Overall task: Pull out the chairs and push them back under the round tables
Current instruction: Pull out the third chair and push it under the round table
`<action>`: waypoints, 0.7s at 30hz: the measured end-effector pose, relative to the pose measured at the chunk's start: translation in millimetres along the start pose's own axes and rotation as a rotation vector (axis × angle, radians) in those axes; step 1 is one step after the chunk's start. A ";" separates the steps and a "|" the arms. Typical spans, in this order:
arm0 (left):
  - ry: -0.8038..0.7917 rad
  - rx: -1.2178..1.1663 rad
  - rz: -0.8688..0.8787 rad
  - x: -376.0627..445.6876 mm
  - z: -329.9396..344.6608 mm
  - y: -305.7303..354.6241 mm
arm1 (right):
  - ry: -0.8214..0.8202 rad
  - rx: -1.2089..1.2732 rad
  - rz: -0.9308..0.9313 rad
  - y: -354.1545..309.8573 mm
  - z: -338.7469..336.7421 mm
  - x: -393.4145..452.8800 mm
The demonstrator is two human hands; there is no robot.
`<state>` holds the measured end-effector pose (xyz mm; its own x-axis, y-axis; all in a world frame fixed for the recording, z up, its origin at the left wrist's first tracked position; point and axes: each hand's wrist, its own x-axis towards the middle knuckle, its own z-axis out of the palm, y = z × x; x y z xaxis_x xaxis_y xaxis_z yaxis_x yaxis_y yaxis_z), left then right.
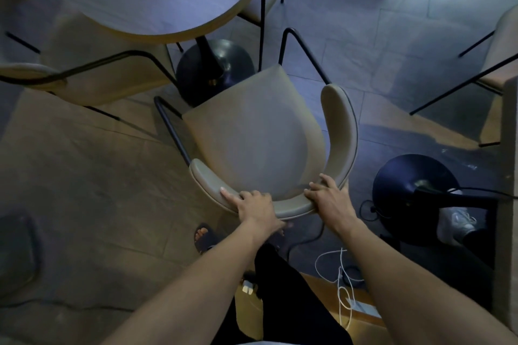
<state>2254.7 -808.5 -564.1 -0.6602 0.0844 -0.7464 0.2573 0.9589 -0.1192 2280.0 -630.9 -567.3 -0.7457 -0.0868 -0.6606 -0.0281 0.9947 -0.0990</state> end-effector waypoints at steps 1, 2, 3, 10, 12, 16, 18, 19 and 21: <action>0.020 -0.021 0.001 3.6 -6.0 -0.6 | 0.018 -0.010 0.006 1.7 -5.4 6.1; 0.042 -0.050 0.000 7.8 -11.8 -1.8 | 0.040 -0.016 0.014 3.7 -10.8 12.8; 0.059 -0.086 -0.010 12.0 -17.2 -4.0 | 0.069 -0.022 0.026 5.6 -17.0 19.9; 0.094 -0.304 -0.077 45.8 -49.6 -30.9 | 0.254 0.097 0.103 6.9 -61.0 61.5; 0.135 -0.300 -0.075 56.5 -57.1 -39.9 | 0.290 0.156 0.102 5.3 -72.4 72.1; 0.149 -0.359 -0.032 75.2 -74.2 -55.8 | 0.337 0.255 0.110 3.0 -95.3 91.1; 0.149 -0.406 0.005 80.5 -79.4 -65.0 | 0.341 0.291 0.081 7.5 -100.4 97.3; 0.160 -0.423 0.019 81.1 -79.1 -69.2 | 0.326 0.339 0.073 10.1 -102.1 98.0; 0.202 -0.424 0.059 80.4 -75.2 -77.4 | 0.298 0.416 0.060 21.0 -103.3 101.6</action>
<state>2128.7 -855.6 -565.7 -0.7877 0.1524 -0.5969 0.0149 0.9734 0.2288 2134.8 -613.2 -559.6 -0.8970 0.0495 -0.4393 0.2424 0.8861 -0.3951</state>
